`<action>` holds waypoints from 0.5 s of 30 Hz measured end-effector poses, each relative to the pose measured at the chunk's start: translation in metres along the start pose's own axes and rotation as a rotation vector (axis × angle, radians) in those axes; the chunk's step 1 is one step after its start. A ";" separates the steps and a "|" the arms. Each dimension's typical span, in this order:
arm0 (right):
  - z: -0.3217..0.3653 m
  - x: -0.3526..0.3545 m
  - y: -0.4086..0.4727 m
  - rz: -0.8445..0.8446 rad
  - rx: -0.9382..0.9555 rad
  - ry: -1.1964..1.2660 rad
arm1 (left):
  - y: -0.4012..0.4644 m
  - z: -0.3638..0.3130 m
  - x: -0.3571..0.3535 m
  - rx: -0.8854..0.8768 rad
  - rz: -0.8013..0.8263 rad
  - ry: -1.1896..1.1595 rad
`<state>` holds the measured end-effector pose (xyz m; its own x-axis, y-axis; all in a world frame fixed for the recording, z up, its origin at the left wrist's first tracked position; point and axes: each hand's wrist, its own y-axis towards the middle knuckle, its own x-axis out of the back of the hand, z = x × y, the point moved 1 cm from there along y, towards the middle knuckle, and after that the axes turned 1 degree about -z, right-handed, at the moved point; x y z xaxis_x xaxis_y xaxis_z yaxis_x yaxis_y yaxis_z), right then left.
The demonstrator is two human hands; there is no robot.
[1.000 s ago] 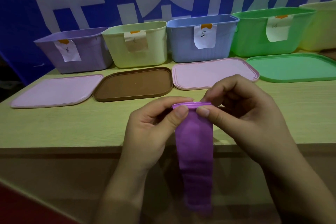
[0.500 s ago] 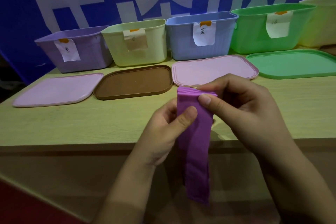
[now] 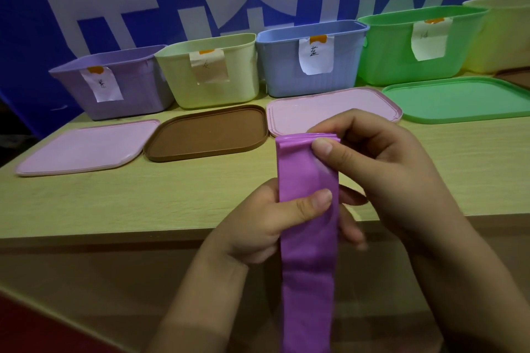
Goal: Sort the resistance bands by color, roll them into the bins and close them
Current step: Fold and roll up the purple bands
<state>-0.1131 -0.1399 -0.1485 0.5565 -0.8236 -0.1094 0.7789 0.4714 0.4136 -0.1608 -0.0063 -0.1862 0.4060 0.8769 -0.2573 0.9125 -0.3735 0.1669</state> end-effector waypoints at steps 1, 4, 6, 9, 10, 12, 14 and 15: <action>0.000 -0.001 0.000 0.016 0.002 -0.004 | 0.001 0.003 -0.001 0.003 0.012 -0.057; -0.002 -0.001 0.000 0.071 -0.018 -0.027 | 0.004 0.010 0.000 0.036 0.003 -0.160; -0.003 -0.001 0.001 0.053 -0.043 -0.043 | 0.003 0.013 0.001 0.069 0.025 -0.187; -0.004 0.003 0.004 -0.004 -0.038 -0.116 | 0.001 0.015 0.001 0.117 0.046 -0.150; -0.004 0.003 0.005 -0.004 -0.027 -0.128 | 0.001 0.014 0.000 0.119 0.039 -0.129; -0.004 0.001 0.004 -0.003 0.018 -0.140 | 0.000 0.011 0.000 0.107 0.006 -0.092; -0.005 -0.004 0.003 -0.044 0.090 -0.170 | 0.000 0.011 0.000 0.092 -0.035 -0.063; -0.006 -0.006 0.003 -0.073 0.130 -0.198 | 0.000 0.011 -0.001 0.085 -0.055 -0.049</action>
<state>-0.1124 -0.1319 -0.1519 0.4229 -0.9057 0.0310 0.7641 0.3748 0.5251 -0.1605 -0.0109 -0.1961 0.3555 0.8815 -0.3106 0.9335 -0.3515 0.0707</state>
